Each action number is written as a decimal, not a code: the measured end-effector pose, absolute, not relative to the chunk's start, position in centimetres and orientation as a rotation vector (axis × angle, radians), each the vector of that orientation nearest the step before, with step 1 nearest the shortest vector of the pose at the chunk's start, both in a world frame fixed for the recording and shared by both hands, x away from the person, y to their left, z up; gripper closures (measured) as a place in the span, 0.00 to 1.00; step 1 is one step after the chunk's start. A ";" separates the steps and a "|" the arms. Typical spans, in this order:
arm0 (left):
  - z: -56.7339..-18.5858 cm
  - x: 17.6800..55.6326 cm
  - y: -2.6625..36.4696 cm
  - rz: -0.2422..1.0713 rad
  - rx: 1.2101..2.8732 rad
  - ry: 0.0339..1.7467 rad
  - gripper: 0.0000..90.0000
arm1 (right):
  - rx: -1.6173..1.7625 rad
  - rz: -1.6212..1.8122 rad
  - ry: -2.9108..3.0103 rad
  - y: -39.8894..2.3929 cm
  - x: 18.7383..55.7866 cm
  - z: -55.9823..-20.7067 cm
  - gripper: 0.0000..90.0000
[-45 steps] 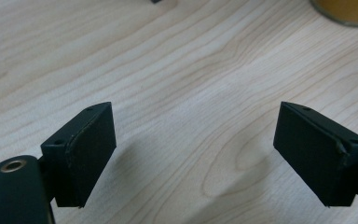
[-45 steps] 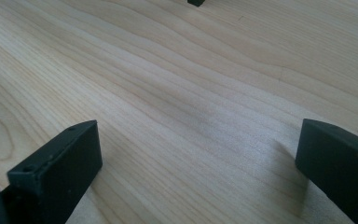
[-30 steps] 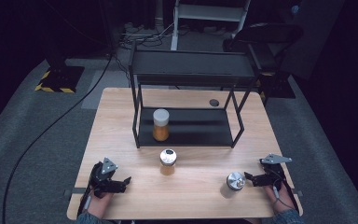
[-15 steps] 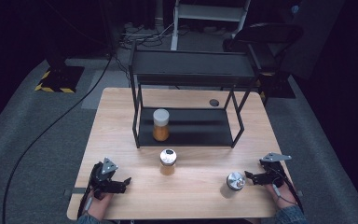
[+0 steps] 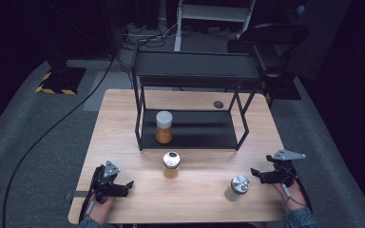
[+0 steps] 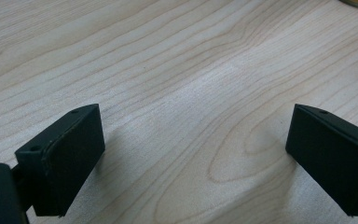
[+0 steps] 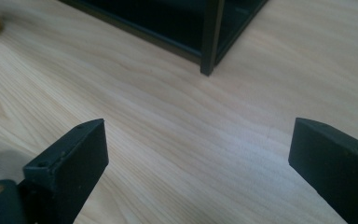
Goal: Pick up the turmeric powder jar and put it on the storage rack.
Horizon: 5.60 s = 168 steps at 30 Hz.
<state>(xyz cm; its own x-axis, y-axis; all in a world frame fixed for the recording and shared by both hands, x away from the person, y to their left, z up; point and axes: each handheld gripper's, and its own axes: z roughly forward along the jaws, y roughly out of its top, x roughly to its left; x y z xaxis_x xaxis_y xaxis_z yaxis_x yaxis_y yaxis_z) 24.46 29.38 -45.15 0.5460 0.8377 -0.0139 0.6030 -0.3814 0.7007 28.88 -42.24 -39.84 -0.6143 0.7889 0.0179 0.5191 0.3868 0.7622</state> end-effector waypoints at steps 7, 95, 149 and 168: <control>-45.1 24.5 29.4 0.455 2.120 1.156 0.05 | 1.109 1.111 2.292 -41.4 28.6 -37.0 0.05; -45.1 24.6 29.3 0.449 2.127 1.158 0.02 | 0.811 1.299 2.404 -24.2 28.5 -30.8 0.00; -45.1 24.6 29.3 0.450 2.127 1.158 0.02 | 0.829 1.045 2.648 -13.2 34.1 -36.4 0.07; -45.1 24.6 29.3 0.450 2.127 1.158 0.02 | 0.824 0.929 2.736 -11.6 35.8 -37.5 0.32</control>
<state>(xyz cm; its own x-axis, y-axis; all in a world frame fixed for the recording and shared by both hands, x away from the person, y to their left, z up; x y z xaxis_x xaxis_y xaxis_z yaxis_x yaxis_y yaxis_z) 24.61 29.32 -45.09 0.5473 0.8368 -0.0149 0.6077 -0.3851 0.6946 35.76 -11.62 -37.45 -0.8409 0.5393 0.0446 0.4550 0.6600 0.5978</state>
